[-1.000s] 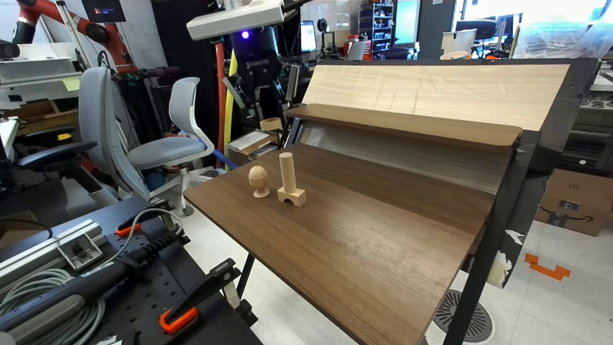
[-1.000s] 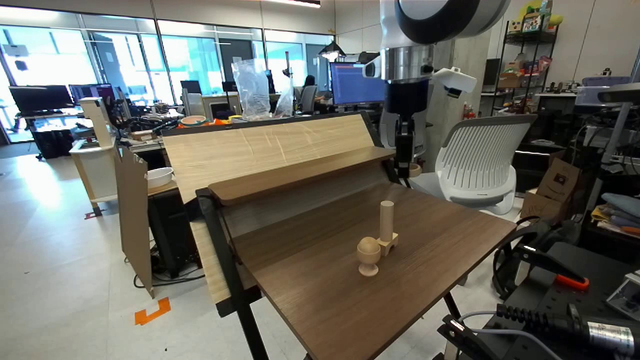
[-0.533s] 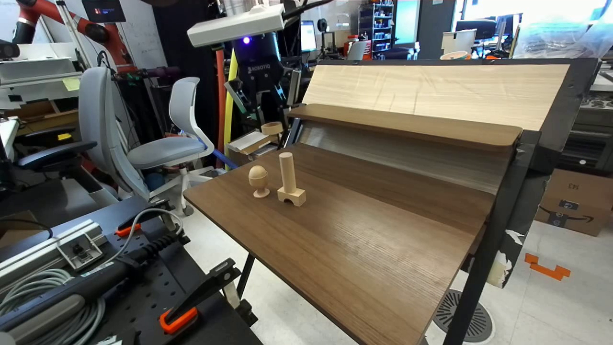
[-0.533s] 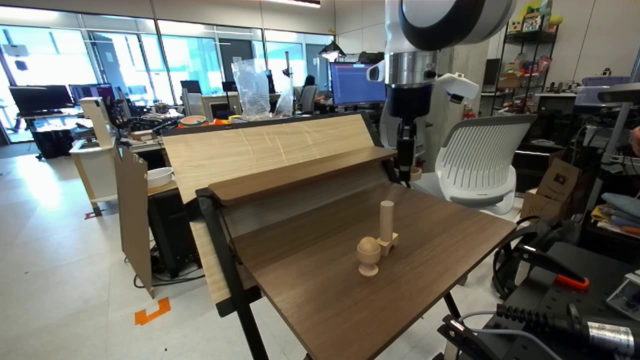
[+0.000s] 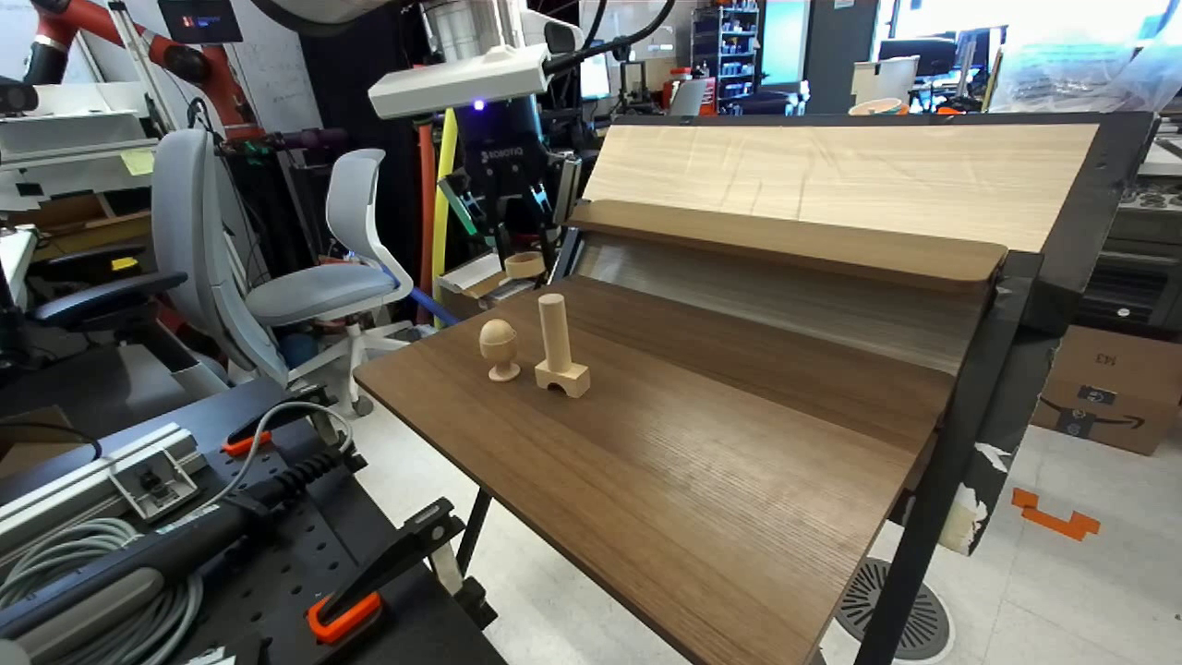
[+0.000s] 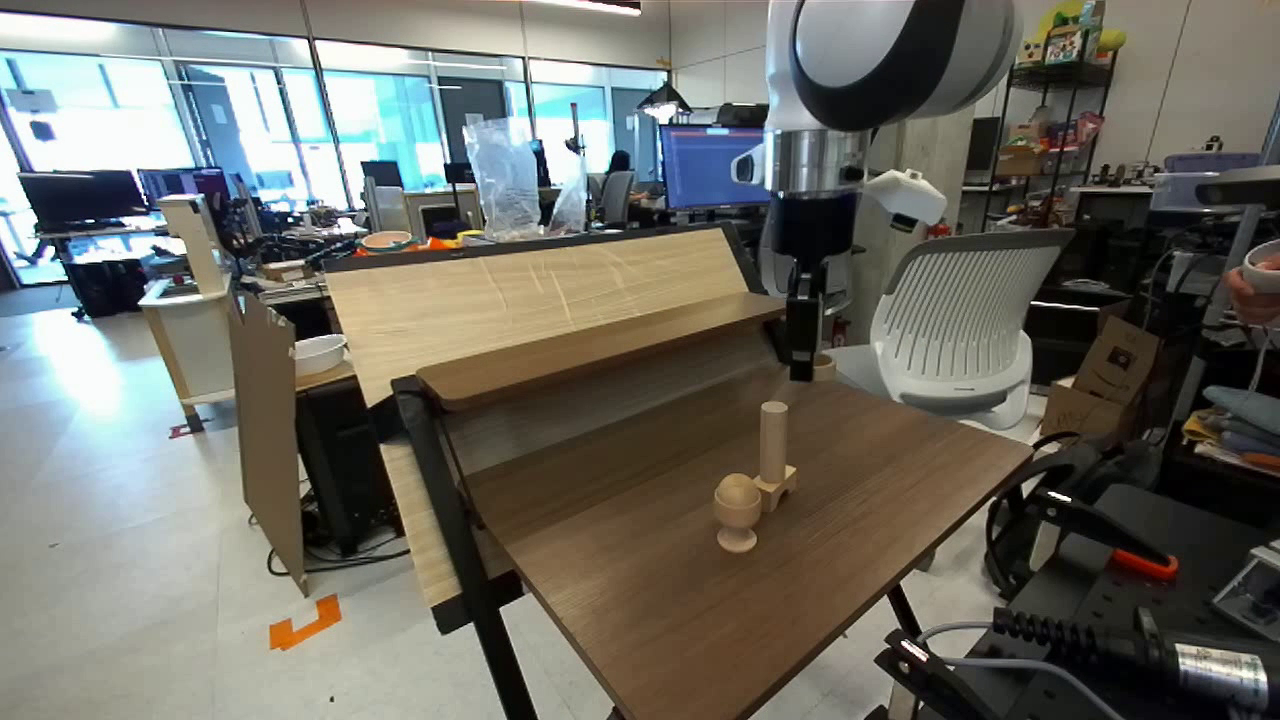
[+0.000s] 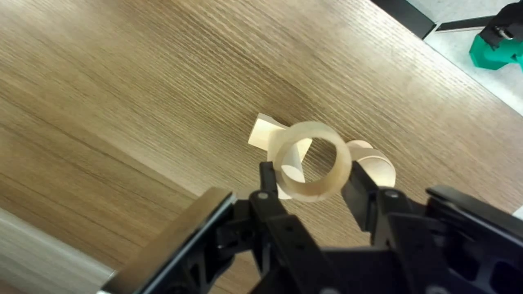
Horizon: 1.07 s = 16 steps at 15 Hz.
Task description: Place the wooden ring on the wooden cylinder
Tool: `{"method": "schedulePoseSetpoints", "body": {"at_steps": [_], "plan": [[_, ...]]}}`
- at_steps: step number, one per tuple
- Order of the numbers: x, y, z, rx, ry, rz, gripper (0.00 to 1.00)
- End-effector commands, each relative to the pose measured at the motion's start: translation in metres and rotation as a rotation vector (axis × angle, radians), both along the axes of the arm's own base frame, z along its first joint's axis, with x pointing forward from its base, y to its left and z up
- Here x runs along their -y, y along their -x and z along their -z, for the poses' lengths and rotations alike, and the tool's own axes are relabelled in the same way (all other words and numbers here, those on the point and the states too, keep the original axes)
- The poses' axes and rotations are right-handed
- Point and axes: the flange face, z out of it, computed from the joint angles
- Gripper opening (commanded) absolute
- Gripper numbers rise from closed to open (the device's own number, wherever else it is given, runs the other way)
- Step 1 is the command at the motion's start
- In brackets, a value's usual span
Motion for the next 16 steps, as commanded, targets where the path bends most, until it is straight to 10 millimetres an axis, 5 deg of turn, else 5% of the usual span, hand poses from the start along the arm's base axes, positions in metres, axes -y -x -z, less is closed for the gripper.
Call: {"method": "schedulePoseSetpoints", "body": {"at_steps": [1,16], "plan": [[-0.003,-0.014,0.008,0.017,-0.024,0.033,0.19],[-0.009,-0.048,0.029,0.038,-0.046,0.097,0.19]]}}
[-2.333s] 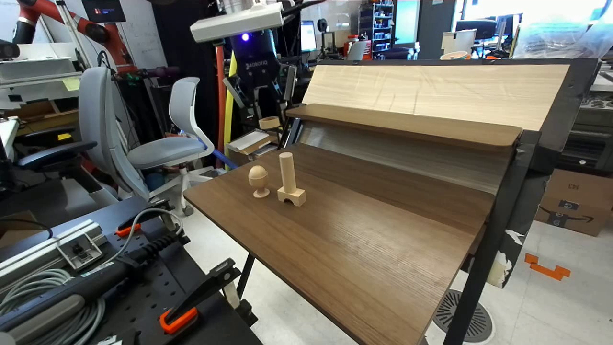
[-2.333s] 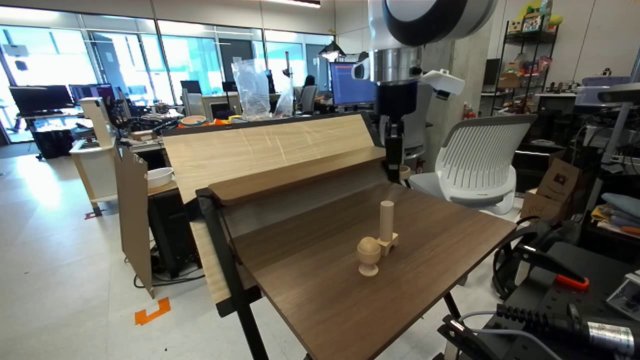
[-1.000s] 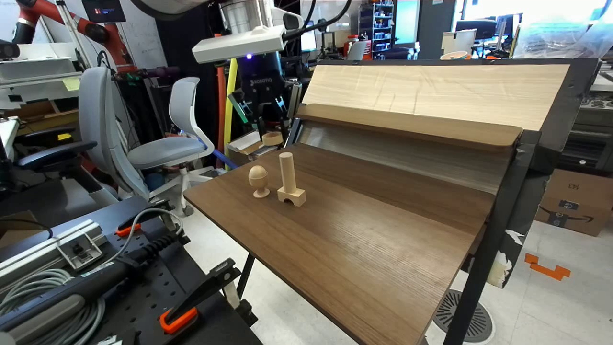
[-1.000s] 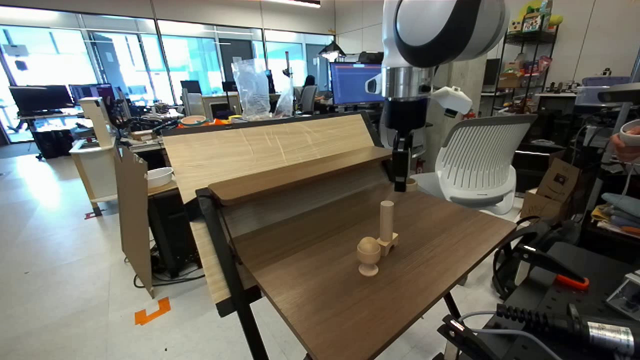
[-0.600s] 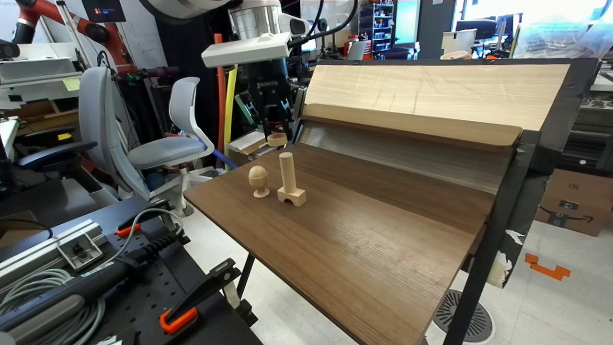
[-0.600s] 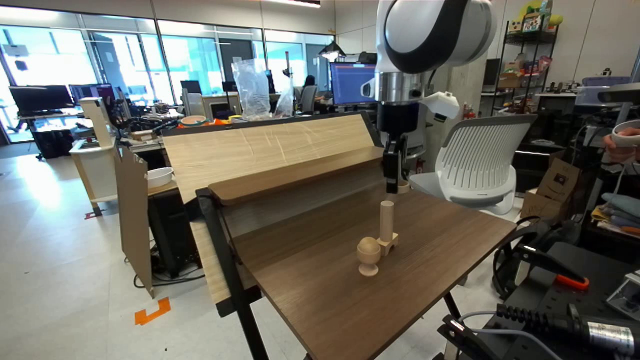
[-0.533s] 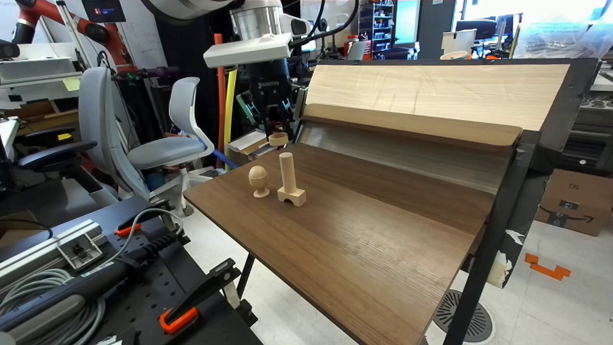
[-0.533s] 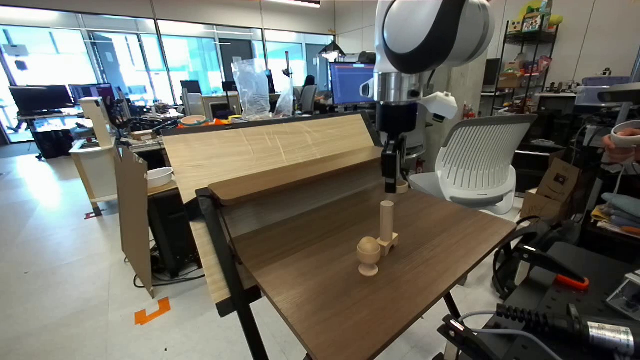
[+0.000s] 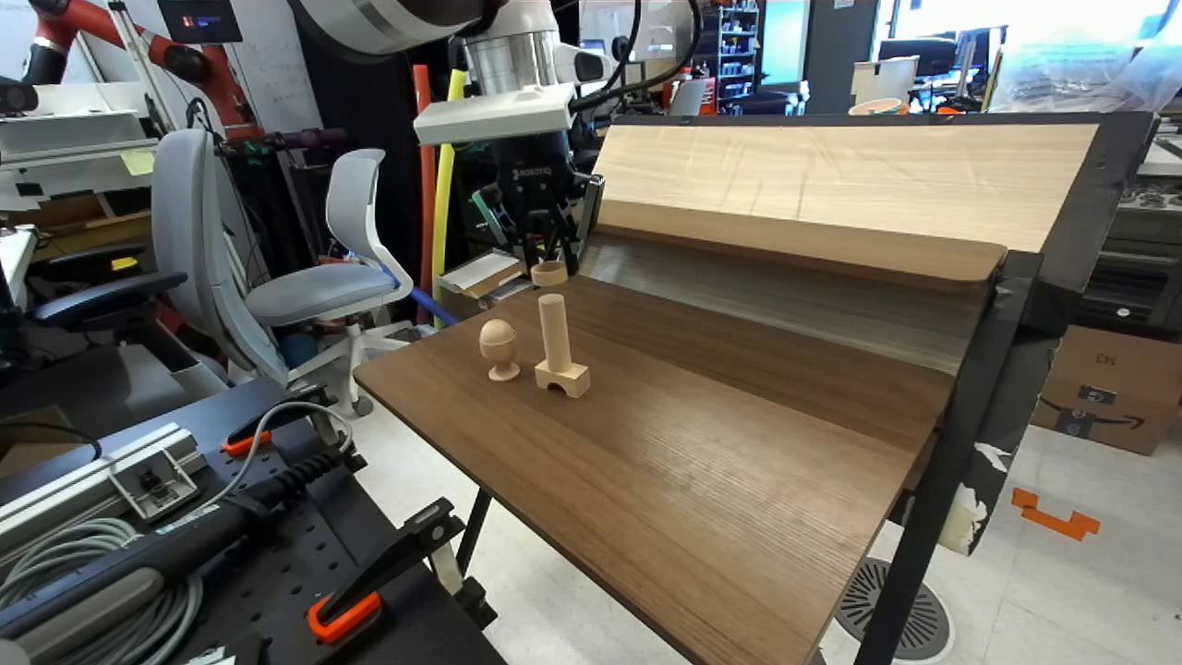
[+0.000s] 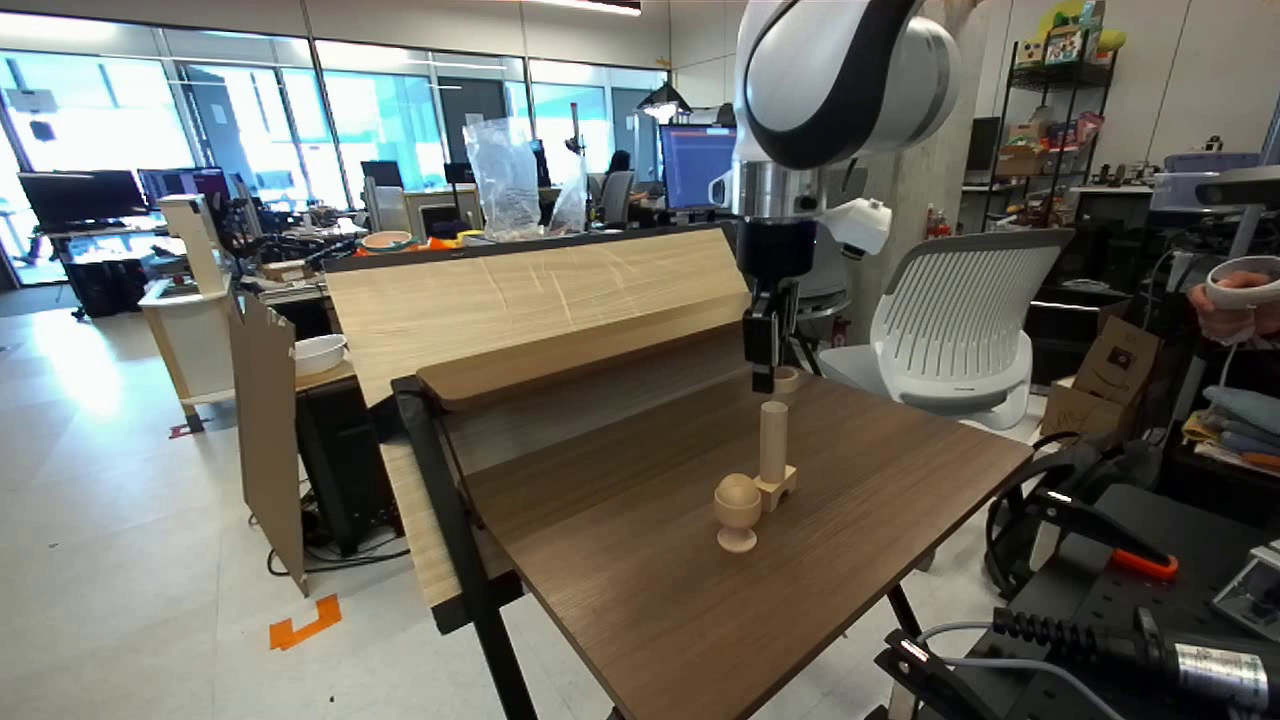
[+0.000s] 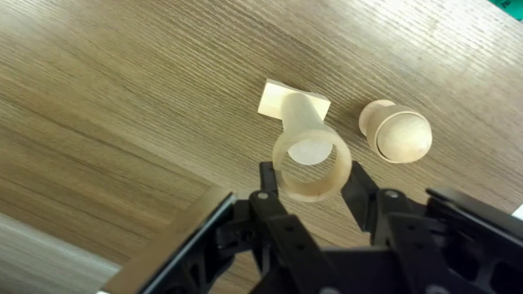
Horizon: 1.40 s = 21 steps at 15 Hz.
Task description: Place the wooden ring on the wooden cylinder
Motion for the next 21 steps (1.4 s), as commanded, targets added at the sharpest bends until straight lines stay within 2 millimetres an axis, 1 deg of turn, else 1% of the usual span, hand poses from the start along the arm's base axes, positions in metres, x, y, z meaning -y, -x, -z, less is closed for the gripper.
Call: {"method": "schedulePoseSetpoints", "body": {"at_steps": [1,4,10,21], "plan": [[-0.0042,-0.012,0.0095,0.02,-0.012,0.019,0.19],[-0.0071,-0.0129,0.0139,0.012,-0.014,0.02,0.19],[-0.0139,-0.0106,0.0135,0.002,-0.02,0.012,0.19],[-0.0081,-0.0085,0.0154,-0.002,-0.017,0.026,0.19]]}}
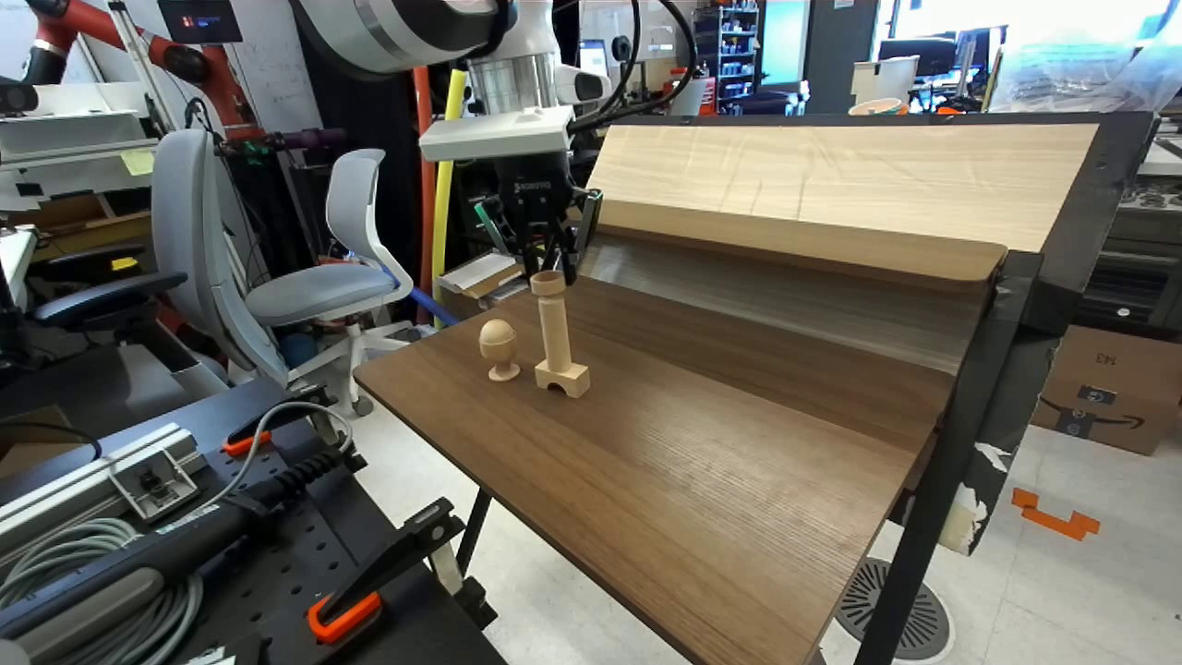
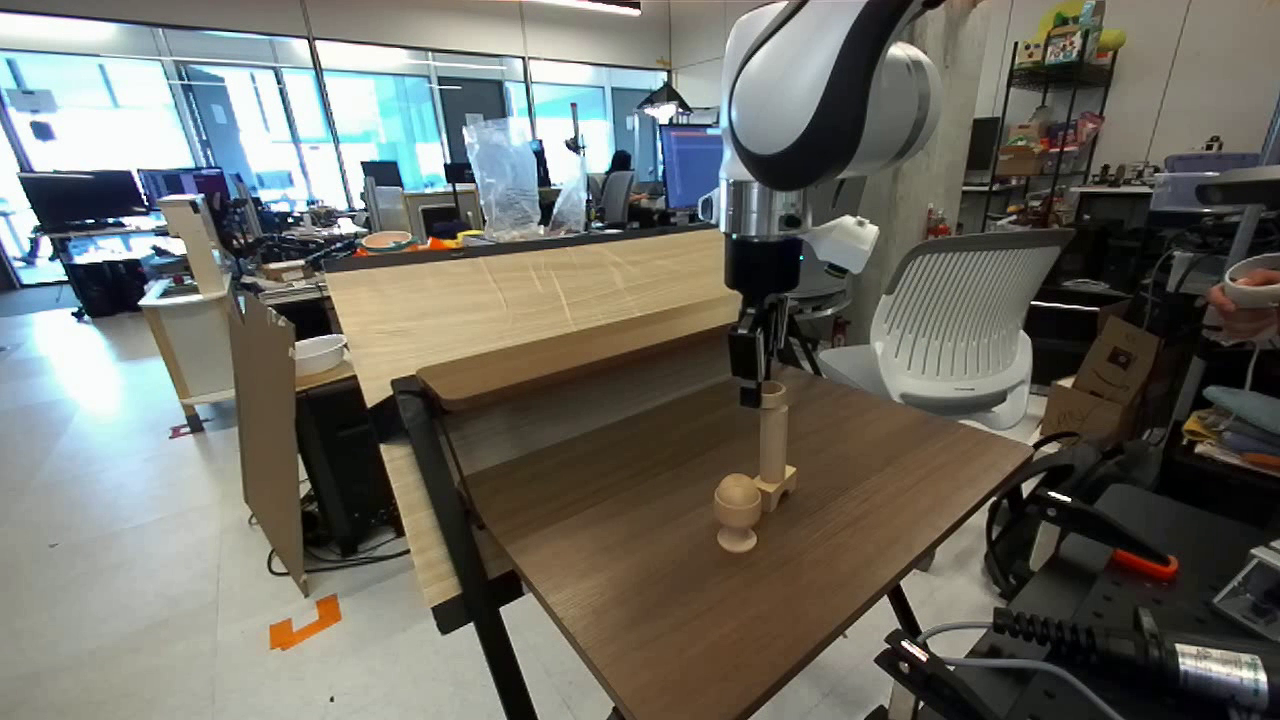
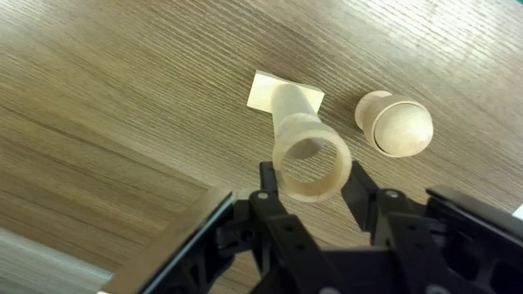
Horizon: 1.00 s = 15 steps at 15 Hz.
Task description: Place the wooden ring on the wooden cylinder
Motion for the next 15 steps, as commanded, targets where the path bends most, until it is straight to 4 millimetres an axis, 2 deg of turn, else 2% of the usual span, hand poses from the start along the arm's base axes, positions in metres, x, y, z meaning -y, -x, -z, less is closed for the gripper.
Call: {"method": "schedulePoseSetpoints", "body": {"at_steps": [1,15], "plan": [[0.0022,-0.0016,0.0008,0.004,-0.006,0.013,0.19],[0.0068,0.0044,0.0051,-0.01,-0.002,0.014,0.19]]}}
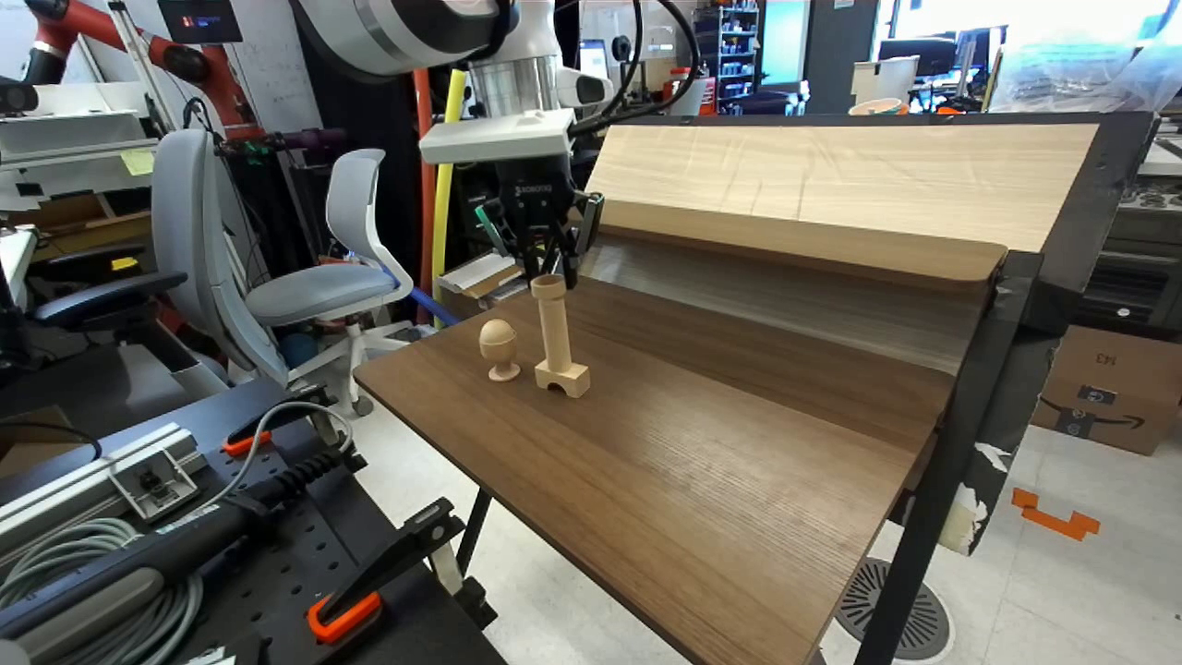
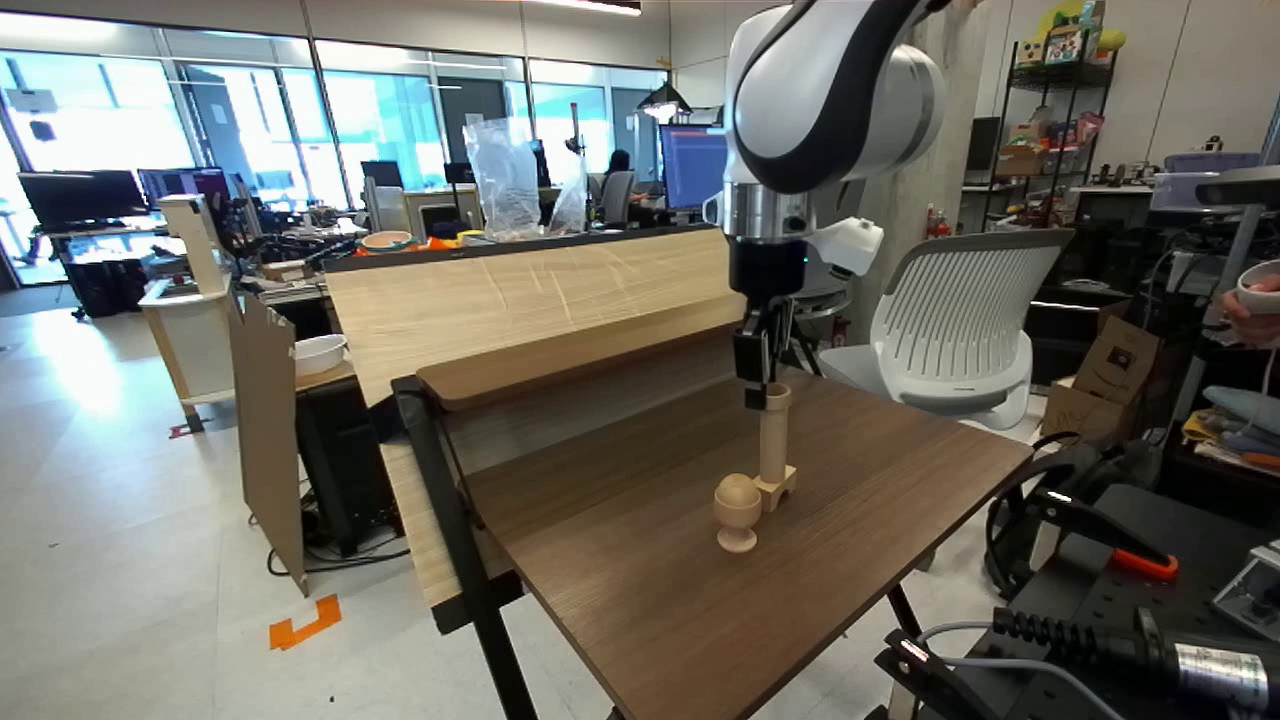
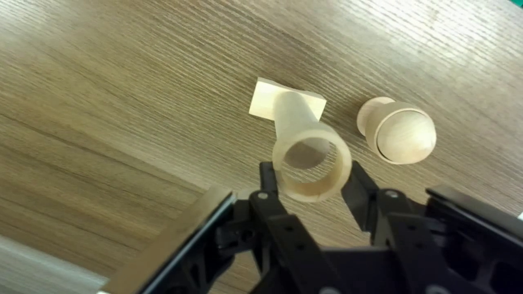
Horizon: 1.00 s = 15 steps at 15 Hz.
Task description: Place the wooden ring on the wooden cylinder
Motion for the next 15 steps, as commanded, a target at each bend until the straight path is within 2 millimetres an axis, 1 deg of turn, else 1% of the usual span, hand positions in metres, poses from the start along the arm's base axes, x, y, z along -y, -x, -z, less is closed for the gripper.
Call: {"method": "schedulePoseSetpoints", "body": {"at_steps": [1,7,15], "plan": [[0.0033,0.0029,0.0031,-0.004,-0.004,0.007,0.19],[0.0068,0.0043,0.0037,-0.005,-0.005,0.013,0.19],[0.0037,0.001,-0.0004,0.006,-0.01,0.01,0.19]]}}
